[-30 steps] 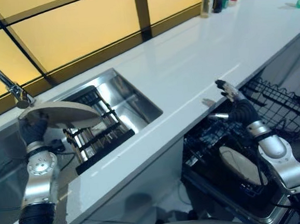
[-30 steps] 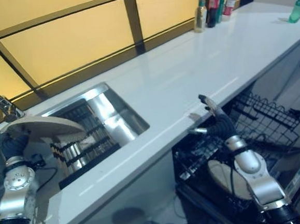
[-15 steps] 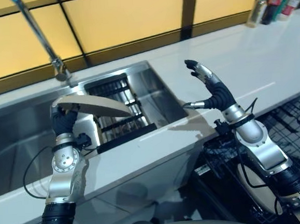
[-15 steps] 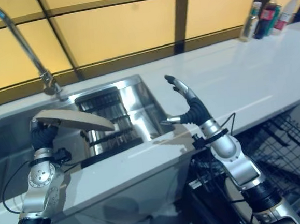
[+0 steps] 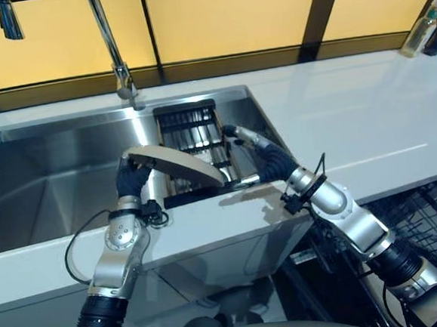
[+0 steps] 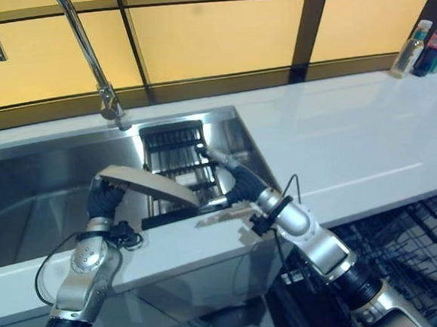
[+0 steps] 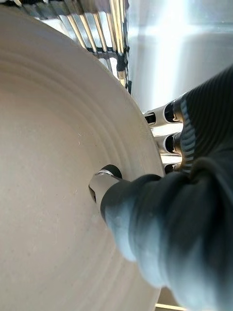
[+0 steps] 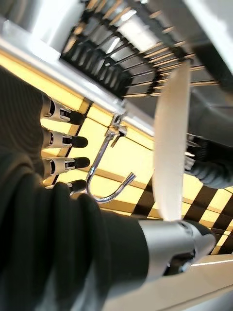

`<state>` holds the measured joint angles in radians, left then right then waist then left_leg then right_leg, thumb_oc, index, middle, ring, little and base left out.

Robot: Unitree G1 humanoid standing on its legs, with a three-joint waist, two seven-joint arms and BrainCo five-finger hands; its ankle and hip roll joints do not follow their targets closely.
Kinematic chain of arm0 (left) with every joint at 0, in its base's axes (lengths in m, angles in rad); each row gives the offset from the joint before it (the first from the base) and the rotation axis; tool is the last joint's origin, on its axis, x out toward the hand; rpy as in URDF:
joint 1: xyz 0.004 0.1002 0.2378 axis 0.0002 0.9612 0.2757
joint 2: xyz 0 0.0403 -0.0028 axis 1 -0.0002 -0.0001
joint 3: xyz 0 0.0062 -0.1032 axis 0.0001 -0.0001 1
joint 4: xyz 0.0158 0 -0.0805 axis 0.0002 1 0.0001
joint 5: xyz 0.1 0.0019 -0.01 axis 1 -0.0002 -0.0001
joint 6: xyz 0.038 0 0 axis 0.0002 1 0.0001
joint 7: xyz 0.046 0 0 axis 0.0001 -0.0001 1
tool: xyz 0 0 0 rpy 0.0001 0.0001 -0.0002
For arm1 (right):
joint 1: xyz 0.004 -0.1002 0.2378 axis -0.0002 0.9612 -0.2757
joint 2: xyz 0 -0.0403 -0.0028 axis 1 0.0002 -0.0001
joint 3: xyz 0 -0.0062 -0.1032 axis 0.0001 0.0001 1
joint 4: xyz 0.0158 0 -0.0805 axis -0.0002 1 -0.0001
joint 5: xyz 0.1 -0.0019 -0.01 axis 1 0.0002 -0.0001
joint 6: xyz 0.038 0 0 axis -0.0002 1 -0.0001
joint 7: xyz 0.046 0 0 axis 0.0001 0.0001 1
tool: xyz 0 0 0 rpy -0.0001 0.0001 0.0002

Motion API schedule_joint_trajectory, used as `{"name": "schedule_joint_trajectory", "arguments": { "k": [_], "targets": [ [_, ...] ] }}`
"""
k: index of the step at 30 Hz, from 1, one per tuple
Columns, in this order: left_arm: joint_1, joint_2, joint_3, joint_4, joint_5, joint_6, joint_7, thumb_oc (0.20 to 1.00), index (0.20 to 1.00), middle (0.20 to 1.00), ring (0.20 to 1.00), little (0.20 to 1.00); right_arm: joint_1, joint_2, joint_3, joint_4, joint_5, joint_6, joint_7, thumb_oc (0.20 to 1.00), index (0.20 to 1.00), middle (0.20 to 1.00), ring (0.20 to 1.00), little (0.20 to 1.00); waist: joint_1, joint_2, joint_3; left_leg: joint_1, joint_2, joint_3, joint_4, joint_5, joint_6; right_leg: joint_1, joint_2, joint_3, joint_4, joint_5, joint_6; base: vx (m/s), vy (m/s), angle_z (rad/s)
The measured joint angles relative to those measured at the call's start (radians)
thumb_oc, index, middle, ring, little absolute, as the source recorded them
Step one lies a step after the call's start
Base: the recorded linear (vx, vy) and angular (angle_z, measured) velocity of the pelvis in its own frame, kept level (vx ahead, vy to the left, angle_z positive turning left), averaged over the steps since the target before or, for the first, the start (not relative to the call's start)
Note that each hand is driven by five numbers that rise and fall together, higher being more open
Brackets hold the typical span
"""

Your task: Pick up plates and place into dishwasher.

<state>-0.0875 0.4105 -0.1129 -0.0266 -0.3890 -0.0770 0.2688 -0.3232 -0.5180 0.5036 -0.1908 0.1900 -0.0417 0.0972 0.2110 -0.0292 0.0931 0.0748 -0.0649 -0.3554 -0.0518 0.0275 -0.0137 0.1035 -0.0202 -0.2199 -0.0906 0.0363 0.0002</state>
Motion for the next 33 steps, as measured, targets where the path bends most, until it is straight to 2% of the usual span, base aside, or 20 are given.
{"name": "schedule_joint_trajectory", "arguments": {
  "k": [12,22,23,24,25,26,33],
  "targets": [
    [-0.021,-0.002,-0.069,-0.019,-0.032,0.026,0.068,0.200,0.200,0.200,0.200,0.200,-0.054,0.085,0.141,0.018,0.001,0.132,-0.075,1.000,1.000,1.000,1.000,1.000,0.000,-0.015,0.008,0.001,0.000,0.001,0.006,0.000,-0.001,-0.003,0.000,0.000,0.000,0.000,0.000,0.00,-0.003,0.00],
    [-0.038,-0.002,-0.102,-0.026,-0.039,0.052,0.083,0.200,0.200,0.200,0.200,0.200,-0.080,0.139,0.148,0.086,0.040,0.201,-0.202,1.000,1.000,1.000,1.000,1.000,0.001,-0.016,0.011,0.002,0.000,0.003,0.008,-0.001,-0.001,-0.003,0.000,0.001,0.000,0.000,0.000,0.00,0.000,0.00],
    [-0.038,-0.003,-0.102,-0.026,-0.039,0.053,0.083,0.200,0.200,0.200,0.200,0.200,-0.080,0.140,0.150,0.086,0.041,0.203,-0.210,0.903,0.903,0.903,0.903,0.903,0.001,-0.016,0.011,0.002,0.000,0.003,0.008,-0.001,-0.001,-0.003,0.000,0.001,0.000,0.000,0.000,0.00,0.000,0.00],
    [-0.038,-0.003,-0.102,-0.026,-0.039,0.054,0.083,0.200,0.200,0.200,0.200,0.200,-0.080,0.140,0.151,0.086,0.042,0.205,-0.217,0.708,0.708,0.708,0.708,0.708,0.001,-0.015,0.011,0.002,0.000,0.003,0.008,-0.001,-0.001,-0.003,0.000,0.001,0.000,0.000,0.000,0.00,0.000,0.00],
    [-0.038,-0.002,-0.102,-0.026,-0.039,0.055,0.083,0.200,0.200,0.200,0.200,0.200,-0.080,0.141,0.151,0.086,0.049,0.206,-0.223,0.225,0.225,0.225,0.225,0.225,0.001,-0.015,0.011,0.002,0.000,0.003,0.008,-0.001,-0.001,-0.003,0.000,0.001,0.000,0.000,0.000,0.00,0.000,0.00],
    [-0.038,-0.002,-0.102,-0.026,-0.039,0.056,0.083,0.200,0.200,0.200,0.200,0.200,-0.080,0.142,0.151,0.088,0.052,0.206,-0.230,0.200,0.200,0.200,0.200,0.200,0.001,-0.015,0.011,0.002,0.000,0.003,0.008,-0.001,-0.001,-0.003,-0.001,0.001,0.000,0.000,0.000,0.00,0.000,0.00],
    [-0.036,-0.003,-0.102,-0.026,-0.065,0.058,0.053,0.200,0.200,0.200,0.200,0.200,-0.083,0.150,0.113,0.093,0.056,0.206,-0.286,0.200,0.200,0.200,0.200,0.200,0.001,-0.012,0.013,0.002,-0.001,0.002,0.008,-0.001,-0.001,-0.002,-0.001,0.001,0.000,0.000,0.000,0.00,0.000,0.00]
  ]
}}
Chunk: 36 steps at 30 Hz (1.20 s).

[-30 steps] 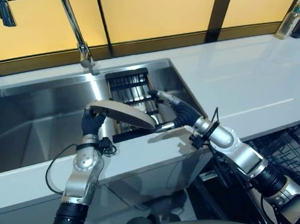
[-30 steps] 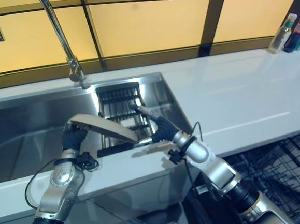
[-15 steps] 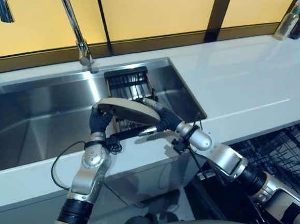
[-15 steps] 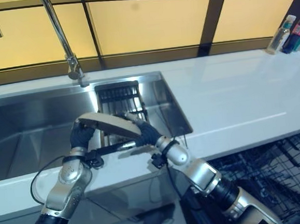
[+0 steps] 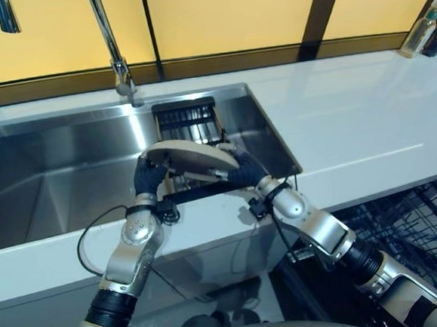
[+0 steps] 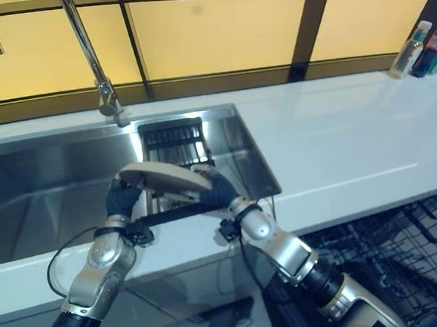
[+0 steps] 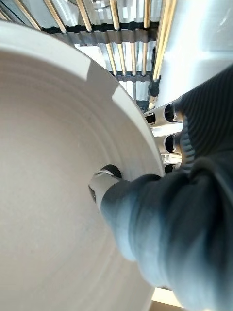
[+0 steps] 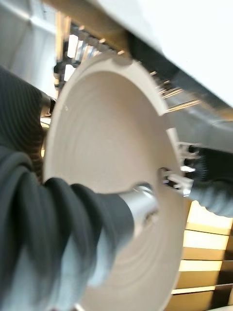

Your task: Pick up plates and place into dishwasher.

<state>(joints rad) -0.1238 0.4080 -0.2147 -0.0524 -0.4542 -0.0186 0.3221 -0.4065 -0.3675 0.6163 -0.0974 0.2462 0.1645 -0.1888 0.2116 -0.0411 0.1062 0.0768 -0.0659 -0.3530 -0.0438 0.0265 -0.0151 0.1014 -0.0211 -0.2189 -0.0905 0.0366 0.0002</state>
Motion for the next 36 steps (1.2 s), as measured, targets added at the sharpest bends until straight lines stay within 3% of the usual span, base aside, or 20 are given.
{"name": "schedule_joint_trajectory", "arguments": {
  "k": [9,11,18,28,36],
  "targets": [
    [0.001,-0.014,0.001,-0.005,-0.035,0.000,-0.048,0.200,0.200,0.200,0.200,0.200,0.000,-0.007,-0.023,0.000,0.000,-0.001,-0.004,0.200,0.200,0.200,0.200,0.200,-0.001,0.010,0.007,0.000,0.000,0.000,-0.001,0.000,0.000,0.000,0.000,0.000,0.000,0.000,0.000,0.00,0.018,0.00],
    [0.001,-0.014,0.001,-0.005,-0.040,0.000,-0.053,1.000,1.000,1.000,1.000,1.000,0.000,-0.008,-0.025,0.000,0.000,-0.001,-0.004,0.200,0.200,0.200,0.200,0.200,-0.001,0.010,0.007,0.000,-0.001,0.000,-0.001,0.000,0.000,0.000,-0.001,0.000,0.000,0.000,0.000,0.00,0.039,0.00],
    [0.005,-0.016,0.001,-0.005,-0.054,-0.004,-0.068,1.000,1.000,1.000,1.000,1.000,0.002,-0.025,-0.047,0.000,-0.009,-0.005,0.024,0.200,0.200,0.200,0.200,0.200,-0.003,0.010,0.007,0.000,0.000,0.002,-0.001,0.000,0.000,0.000,-0.001,0.002,0.000,0.000,0.000,-0.01,0.028,0.00],
    [0.004,-0.026,0.003,-0.005,-0.075,-0.010,-0.068,1.000,1.000,1.000,1.000,1.000,0.002,-0.098,-0.128,-0.003,-0.060,-0.005,0.049,0.200,0.200,0.200,0.200,0.200,-0.009,0.008,0.005,0.018,0.006,0.060,-0.013,0.000,0.001,-0.001,0.001,0.040,0.000,0.006,0.001,-0.01,0.004,-0.11],
    [0.003,-0.026,0.010,0.001,-0.075,-0.010,-0.076,1.000,1.000,1.000,1.000,1.000,0.000,-0.161,-0.228,-0.012,-0.086,-0.004,0.036,0.200,0.200,0.200,0.200,0.200,-0.076,0.006,0.005,0.050,0.015,0.134,-0.031,0.000,0.012,-0.005,0.008,0.111,0.001,0.021,0.002,0.01,-0.014,-0.26]
  ]
}}
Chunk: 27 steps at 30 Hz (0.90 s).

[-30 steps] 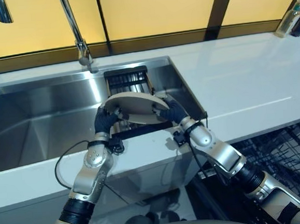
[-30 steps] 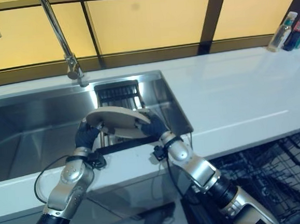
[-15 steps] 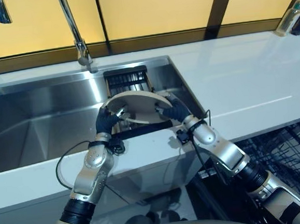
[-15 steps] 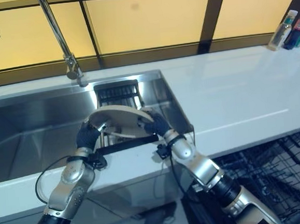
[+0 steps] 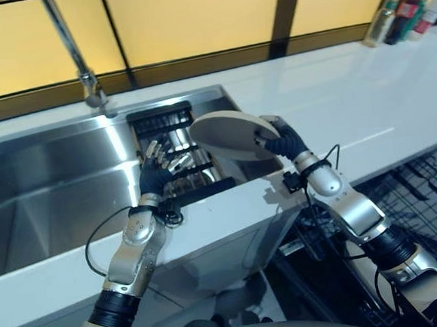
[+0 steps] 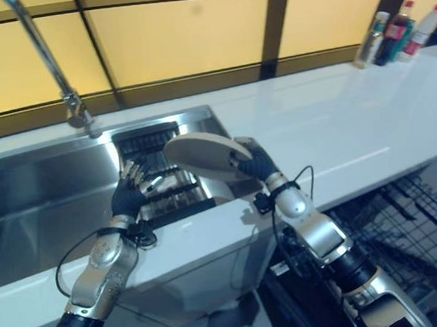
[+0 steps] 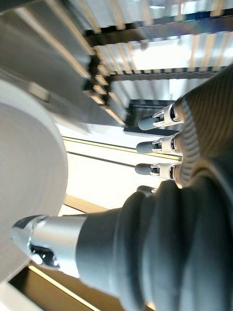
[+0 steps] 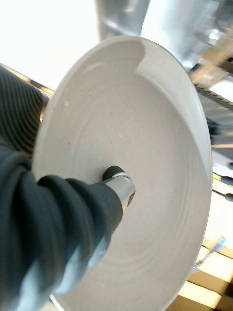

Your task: Pick up plates and place into dishwasher.

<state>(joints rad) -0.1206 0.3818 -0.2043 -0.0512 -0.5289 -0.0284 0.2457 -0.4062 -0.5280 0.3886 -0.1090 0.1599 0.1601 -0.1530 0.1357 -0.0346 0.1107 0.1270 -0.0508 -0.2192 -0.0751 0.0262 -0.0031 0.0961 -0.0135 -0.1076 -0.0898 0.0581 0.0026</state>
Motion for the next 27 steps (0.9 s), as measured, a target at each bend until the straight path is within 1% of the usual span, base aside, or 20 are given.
{"name": "schedule_joint_trajectory", "arguments": {
  "k": [2,3,5,6,7,8,12,14,16,18,21,24,27],
  "targets": [
    [0.000,-0.001,0.010,0.015,0.000,0.000,0.000,1.000,1.000,1.000,1.000,1.000,0.000,-0.008,-0.015,0.000,-0.020,0.000,-0.014,0.200,0.200,0.200,0.200,0.200,-0.023,-0.001,0.000,0.015,0.007,0.020,-0.004,-0.004,0.004,0.003,0.004,0.022,0.000,0.003,0.001,0.04,-0.021,-0.39],
    [0.000,-0.002,0.019,0.027,0.000,0.000,0.001,1.000,1.000,1.000,1.000,1.000,0.000,-0.008,-0.033,0.001,-0.031,0.000,-0.023,0.200,0.200,0.200,0.200,0.200,-0.028,0.000,-0.001,0.022,0.009,0.034,-0.008,-0.005,0.006,0.003,0.007,0.041,0.000,0.006,0.000,0.04,-0.028,-0.44],
    [0.001,-0.002,0.041,0.044,0.001,0.004,0.002,1.000,1.000,1.000,1.000,1.000,0.004,-0.014,-0.090,0.001,-0.047,0.000,-0.042,0.200,0.200,0.200,0.200,0.200,-0.046,0.000,-0.001,0.030,0.012,0.058,-0.011,-0.007,0.006,0.000,0.010,0.065,0.000,0.011,0.000,0.05,-0.036,-0.39],
    [0.002,-0.002,0.048,0.045,0.001,0.005,0.002,1.000,1.000,1.000,1.000,1.000,0.009,-0.022,-0.119,0.001,-0.054,0.000,-0.050,0.200,0.200,0.200,0.200,0.200,-0.043,0.002,0.000,0.034,0.013,0.064,-0.011,-0.009,0.007,0.001,0.009,0.073,0.000,0.012,-0.001,0.08,-0.056,-0.28],
    [0.002,-0.002,0.055,0.046,0.001,0.006,0.001,1.000,1.000,1.000,1.000,1.000,0.016,-0.037,-0.143,0.001,-0.062,0.000,-0.058,0.200,0.200,0.200,0.200,0.200,-0.049,0.003,0.000,0.037,0.014,0.074,-0.011,-0.010,0.007,0.001,0.009,0.080,0.000,0.013,-0.001,0.09,-0.065,-0.23],
    [0.007,-0.002,0.071,0.048,0.001,0.006,0.001,1.000,1.000,1.000,1.000,1.000,0.030,-0.048,-0.172,0.001,-0.072,-0.001,-0.063,0.200,0.200,0.200,0.200,0.200,-0.068,0.003,0.000,0.039,0.015,0.084,-0.011,-0.013,0.007,0.001,0.010,0.088,0.001,0.014,-0.001,0.11,-0.077,-0.22],
    [0.063,-0.002,0.140,0.060,0.004,0.024,-0.004,1.000,1.000,1.000,1.000,1.000,0.147,-0.072,-0.289,0.002,-0.092,-0.013,-0.080,0.200,0.200,0.200,0.200,0.200,-0.076,0.013,-0.006,0.056,0.021,0.122,-0.011,-0.026,0.009,0.001,0.019,0.130,0.000,0.018,-0.004,0.10,-0.072,-0.32],
    [0.083,-0.002,0.172,0.076,0.005,0.025,-0.014,1.000,1.000,1.000,1.000,1.000,0.215,-0.079,-0.333,0.002,-0.100,-0.031,-0.086,0.200,0.200,0.200,0.200,0.200,-0.096,0.024,-0.011,0.059,0.023,0.137,-0.011,-0.032,0.011,-0.001,0.025,0.143,0.000,0.019,-0.004,0.15,-0.087,-0.23],
    [0.105,-0.002,0.206,0.093,0.005,0.031,-0.022,1.000,1.000,1.000,1.000,1.000,0.266,-0.081,-0.351,0.011,-0.113,-0.032,-0.095,0.200,0.200,0.200,0.200,0.200,-0.102,0.032,-0.011,0.072,0.026,0.154,-0.012,-0.036,0.010,0.004,0.026,0.157,0.000,0.019,-0.004,0.10,-0.076,-0.25],
    [0.120,-0.001,0.240,0.125,0.005,0.035,-0.030,1.000,1.000,1.000,1.000,1.000,0.301,-0.080,-0.355,0.024,-0.122,-0.038,-0.106,0.200,0.200,0.200,0.200,0.200,-0.127,0.037,-0.011,0.074,0.029,0.163,-0.012,-0.039,0.010,0.004,0.029,0.167,0.000,0.021,-0.004,0.07,-0.071,-0.19],
    [0.123,0.000,0.258,0.142,0.007,0.040,-0.046,1.000,1.000,1.000,1.000,1.000,0.314,-0.091,-0.360,0.062,-0.131,-0.040,-0.127,0.200,0.200,0.200,0.200,0.200,-0.144,0.045,-0.006,0.073,0.028,0.174,-0.012,-0.038,0.010,-0.001,0.029,0.179,0.001,0.026,0.000,0.02,-0.052,-0.10],
    [0.119,0.010,0.258,0.155,0.006,0.040,-0.058,1.000,1.000,1.000,1.000,1.000,0.314,-0.094,-0.364,0.101,-0.134,-0.046,-0.151,0.200,0.200,0.200,0.200,0.200,-0.146,0.062,0.016,0.065,0.026,0.189,-0.012,-0.038,0.011,-0.021,0.027,0.185,0.004,0.031,0.008,-0.04,-0.034,-0.14],
    [0.104,0.032,0.258,0.154,0.006,0.029,-0.066,1.000,1.000,1.000,1.000,1.000,0.312,-0.110,-0.364,0.138,-0.150,-0.052,-0.182,0.200,0.200,0.200,0.200,0.200,-0.144,0.072,0.054,0.024,0.022,0.207,0.004,-0.036,0.013,-0.072,0.023,0.185,0.035,0.033,0.011,-0.08,-0.061,-0.15]
  ]
}}
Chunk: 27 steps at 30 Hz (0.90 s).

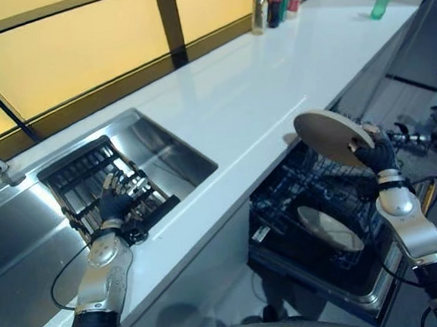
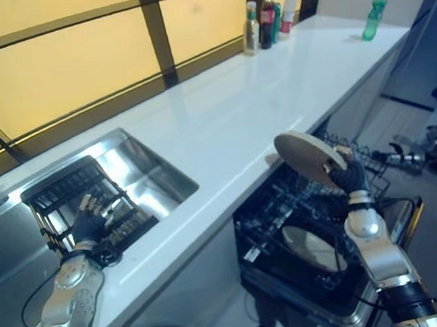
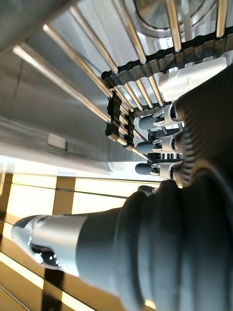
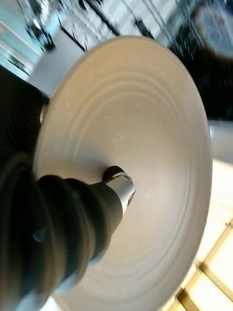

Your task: Pick up plates and place into dishwasher.

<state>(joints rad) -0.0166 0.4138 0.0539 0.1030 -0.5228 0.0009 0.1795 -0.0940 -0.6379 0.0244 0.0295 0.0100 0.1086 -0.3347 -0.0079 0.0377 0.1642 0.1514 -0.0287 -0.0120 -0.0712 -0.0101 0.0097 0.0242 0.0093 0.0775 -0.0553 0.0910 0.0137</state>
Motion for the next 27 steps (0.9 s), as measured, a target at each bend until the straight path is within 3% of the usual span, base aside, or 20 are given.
{"name": "schedule_joint_trajectory", "arguments": {
  "k": [3,6,7,8,9,17,21,24,27],
  "targets": [
    [-0.021,0.039,0.011,0.001,-0.001,-0.028,0.004,1.000,1.000,1.000,1.000,1.000,-0.066,-0.004,0.030,0.089,-0.012,-0.004,-0.032,0.200,0.200,0.200,0.200,0.200,0.012,0.002,0.041,-0.062,-0.001,0.029,0.050,-0.006,-0.001,-0.055,-0.010,-0.020,0.002,0.016,0.021,-0.17,-0.130,-0.25],
    [-0.110,0.110,0.016,0.003,-0.006,-0.039,0.016,1.000,1.000,1.000,1.000,1.000,-0.186,-0.011,0.035,0.180,-0.012,-0.006,-0.082,0.200,0.200,0.200,0.200,0.200,0.069,0.007,0.120,-0.139,0.017,0.076,0.103,-0.010,-0.008,-0.109,-0.035,-0.124,-0.022,0.018,0.037,-0.21,-0.170,-0.45],
    [-0.137,0.136,0.016,0.004,-0.014,-0.040,0.018,1.000,1.000,1.000,1.000,1.000,-0.220,-0.018,0.049,0.201,-0.012,-0.006,-0.104,0.200,0.200,0.200,0.200,0.200,0.078,-0.004,0.141,-0.169,0.018,0.076,0.125,-0.015,-0.014,-0.129,-0.035,-0.139,-0.024,0.025,0.049,-0.14,-0.181,-0.12],
    [-0.163,0.168,0.016,0.012,-0.022,-0.045,0.018,1.000,1.000,1.000,1.000,1.000,-0.251,-0.040,0.074,0.217,-0.011,-0.006,-0.124,0.200,0.200,0.200,0.200,0.200,0.081,-0.008,0.162,-0.197,0.017,0.064,0.145,-0.017,-0.019,-0.144,-0.032,-0.140,-0.024,0.054,0.069,-0.08,-0.203,0.13],
    [-0.190,0.193,0.020,0.032,-0.029,-0.053,0.018,1.000,1.000,1.000,1.000,1.000,-0.269,-0.057,0.091,0.219,-0.009,-0.008,-0.137,0.200,0.200,0.200,0.200,0.200,0.082,-0.025,0.175,-0.224,0.008,0.053,0.160,-0.024,-0.024,-0.164,-0.030,-0.139,-0.023,0.086,0.056,-0.01,-0.156,0.19],
    [-0.204,0.259,0.048,0.017,-0.083,-0.051,0.017,1.000,1.000,1.000,1.000,1.000,-0.315,-0.183,0.109,0.265,-0.009,-0.009,-0.249,0.200,0.200,0.200,0.200,0.200,0.107,-0.039,0.186,-0.324,-0.012,-0.022,0.207,-0.046,-0.024,-0.232,-0.024,-0.127,-0.034,0.099,0.044,-0.01,-0.152,-0.01],
    [-0.221,0.327,0.042,0.017,-0.094,-0.052,0.016,1.000,1.000,1.000,1.000,1.000,-0.355,-0.238,0.121,0.332,-0.011,0.016,-0.268,0.200,0.200,0.200,0.200,0.200,0.106,-0.040,0.187,-0.402,-0.020,-0.032,0.235,-0.046,-0.021,-0.290,-0.030,-0.123,-0.034,0.116,0.059,-0.07,-0.034,0.06],
    [-0.227,0.360,0.043,0.001,-0.131,-0.054,0.027,1.000,1.000,1.000,1.000,1.000,-0.398,-0.251,0.152,0.372,-0.011,0.030,-0.267,0.200,0.200,0.200,0.200,0.200,0.104,-0.037,0.189,-0.461,-0.028,-0.029,0.268,-0.053,-0.011,-0.335,-0.036,-0.113,-0.034,0.133,0.044,-0.10,0.035,-0.03],
    [-0.234,0.360,0.041,-0.019,-0.162,-0.055,0.048,1.000,1.000,1.000,1.000,1.000,-0.422,-0.255,0.183,0.388,-0.012,0.035,-0.261,0.200,0.200,0.200,0.200,0.200,0.104,-0.013,0.210,-0.496,-0.037,-0.027,0.296,-0.058,-0.006,-0.361,-0.043,-0.113,-0.033,0.142,0.045,-0.08,0.058,-0.01]
  ]
}}
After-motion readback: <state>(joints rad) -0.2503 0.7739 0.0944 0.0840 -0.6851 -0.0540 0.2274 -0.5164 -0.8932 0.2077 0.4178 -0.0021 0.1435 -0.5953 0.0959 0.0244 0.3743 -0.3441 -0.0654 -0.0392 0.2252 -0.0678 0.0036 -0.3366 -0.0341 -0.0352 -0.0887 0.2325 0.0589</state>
